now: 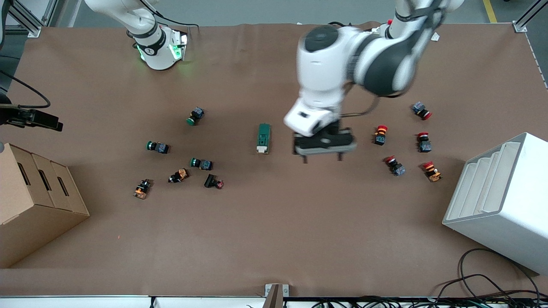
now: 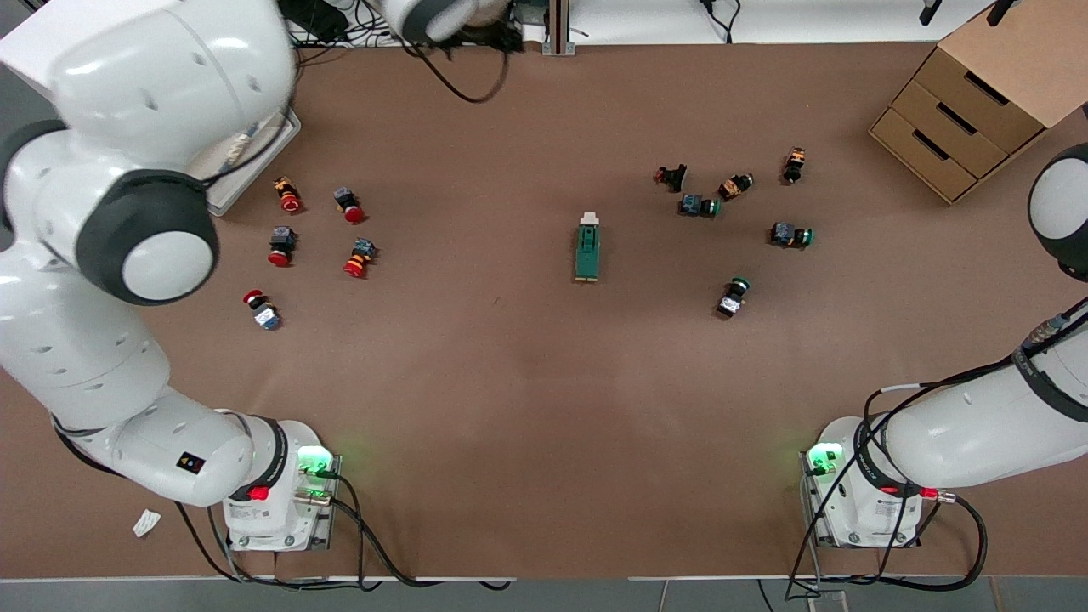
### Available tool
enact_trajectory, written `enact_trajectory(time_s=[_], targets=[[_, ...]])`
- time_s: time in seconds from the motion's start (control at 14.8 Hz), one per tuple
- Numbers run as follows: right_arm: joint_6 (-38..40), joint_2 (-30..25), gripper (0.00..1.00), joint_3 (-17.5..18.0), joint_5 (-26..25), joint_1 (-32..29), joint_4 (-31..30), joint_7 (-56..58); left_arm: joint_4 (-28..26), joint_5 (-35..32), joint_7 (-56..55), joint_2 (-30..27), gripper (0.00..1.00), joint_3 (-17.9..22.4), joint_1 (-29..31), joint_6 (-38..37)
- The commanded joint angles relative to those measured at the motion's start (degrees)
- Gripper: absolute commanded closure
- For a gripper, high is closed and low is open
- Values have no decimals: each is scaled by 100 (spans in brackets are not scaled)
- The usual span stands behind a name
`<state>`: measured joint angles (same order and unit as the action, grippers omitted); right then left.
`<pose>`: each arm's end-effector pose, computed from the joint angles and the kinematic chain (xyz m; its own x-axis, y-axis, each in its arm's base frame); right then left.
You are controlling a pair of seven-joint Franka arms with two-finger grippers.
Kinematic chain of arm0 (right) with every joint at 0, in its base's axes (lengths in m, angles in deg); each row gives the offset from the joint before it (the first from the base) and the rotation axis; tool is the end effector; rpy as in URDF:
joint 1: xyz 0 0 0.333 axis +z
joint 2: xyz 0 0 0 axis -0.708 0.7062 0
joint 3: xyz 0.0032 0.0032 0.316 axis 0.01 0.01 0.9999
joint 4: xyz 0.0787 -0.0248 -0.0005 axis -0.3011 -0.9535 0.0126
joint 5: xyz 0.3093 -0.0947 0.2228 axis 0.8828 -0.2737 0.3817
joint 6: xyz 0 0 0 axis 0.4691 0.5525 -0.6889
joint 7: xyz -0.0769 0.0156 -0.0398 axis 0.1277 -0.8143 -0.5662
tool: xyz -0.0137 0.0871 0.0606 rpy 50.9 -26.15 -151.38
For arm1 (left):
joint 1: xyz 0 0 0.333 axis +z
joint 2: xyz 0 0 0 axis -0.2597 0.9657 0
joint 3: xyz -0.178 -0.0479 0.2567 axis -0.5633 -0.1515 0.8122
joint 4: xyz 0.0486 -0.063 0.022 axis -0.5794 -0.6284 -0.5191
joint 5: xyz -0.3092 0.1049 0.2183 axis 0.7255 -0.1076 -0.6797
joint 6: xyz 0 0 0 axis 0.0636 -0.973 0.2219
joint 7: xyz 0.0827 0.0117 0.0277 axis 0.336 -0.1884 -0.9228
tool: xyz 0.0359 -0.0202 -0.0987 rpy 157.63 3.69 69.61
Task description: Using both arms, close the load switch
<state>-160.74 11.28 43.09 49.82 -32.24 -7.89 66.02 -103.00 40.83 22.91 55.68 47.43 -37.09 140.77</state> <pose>0.5914 -0.0401 0.6121 0.9826 -0.1028 -0.1548 -0.0999 -0.9946 0.0269 0.5716 -0.3749 0.5095 0.9498 -0.0398 0.3103 -0.0110 -0.9955 -0.0941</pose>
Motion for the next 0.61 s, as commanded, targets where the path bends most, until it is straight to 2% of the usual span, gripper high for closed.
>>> enact_trajectory(time_s=[0.0,0.27,0.54], targets=[[97,-40,0,70,-92,-53,195,31,-142,730,1321,-662,0,-75,847,-507],[167,-40,0,70,-39,-35,195,-4,-169,1678,2894,-1260,0,-14,1894,-983],[352,-101,0,88,22,-18,151,-22,-248,2085,3460,-1761,0,355,2072,-1852]])
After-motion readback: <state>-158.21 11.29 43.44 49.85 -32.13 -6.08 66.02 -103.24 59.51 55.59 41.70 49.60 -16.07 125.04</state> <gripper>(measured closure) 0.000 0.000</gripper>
